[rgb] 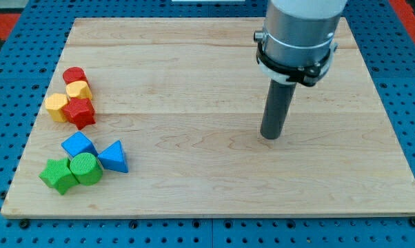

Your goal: Slightly move the blue cube above the green star

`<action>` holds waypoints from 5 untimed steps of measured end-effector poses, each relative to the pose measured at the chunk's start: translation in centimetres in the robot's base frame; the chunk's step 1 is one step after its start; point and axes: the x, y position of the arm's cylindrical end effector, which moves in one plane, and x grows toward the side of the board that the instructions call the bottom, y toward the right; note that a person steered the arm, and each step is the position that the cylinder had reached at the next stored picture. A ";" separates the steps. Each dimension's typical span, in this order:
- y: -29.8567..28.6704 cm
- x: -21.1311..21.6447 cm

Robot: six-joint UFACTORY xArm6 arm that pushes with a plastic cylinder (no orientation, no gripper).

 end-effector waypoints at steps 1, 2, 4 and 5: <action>-1.8 -0.6; -4.0 -0.6; -11.5 -0.6; -18.7 -0.5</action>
